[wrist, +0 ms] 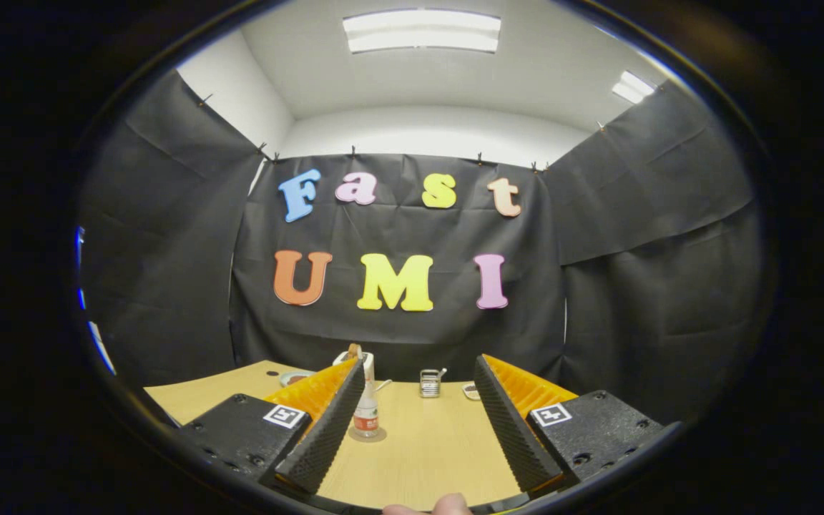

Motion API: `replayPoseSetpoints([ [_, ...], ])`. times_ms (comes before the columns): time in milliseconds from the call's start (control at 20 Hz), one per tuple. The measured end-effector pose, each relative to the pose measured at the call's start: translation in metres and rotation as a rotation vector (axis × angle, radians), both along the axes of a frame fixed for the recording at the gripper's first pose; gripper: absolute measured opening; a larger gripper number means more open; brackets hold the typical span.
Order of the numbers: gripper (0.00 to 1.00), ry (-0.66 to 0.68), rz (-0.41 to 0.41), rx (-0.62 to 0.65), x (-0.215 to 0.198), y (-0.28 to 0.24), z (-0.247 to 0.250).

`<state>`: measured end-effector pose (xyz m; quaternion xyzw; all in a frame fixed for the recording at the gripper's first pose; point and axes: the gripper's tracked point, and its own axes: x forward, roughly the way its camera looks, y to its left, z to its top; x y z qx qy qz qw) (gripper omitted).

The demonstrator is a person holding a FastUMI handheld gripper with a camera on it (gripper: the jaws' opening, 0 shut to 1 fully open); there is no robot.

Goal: Take the bottle from table, then pour the juice into the cup, finally place the bottle on the coaster

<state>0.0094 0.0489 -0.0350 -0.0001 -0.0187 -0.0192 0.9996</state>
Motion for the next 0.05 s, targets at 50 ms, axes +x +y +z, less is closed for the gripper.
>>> replayPoseSetpoints([
  [50, 0.99, 0.0, 0.001, -0.002, 0.0003, 0.001, 0.0],
])
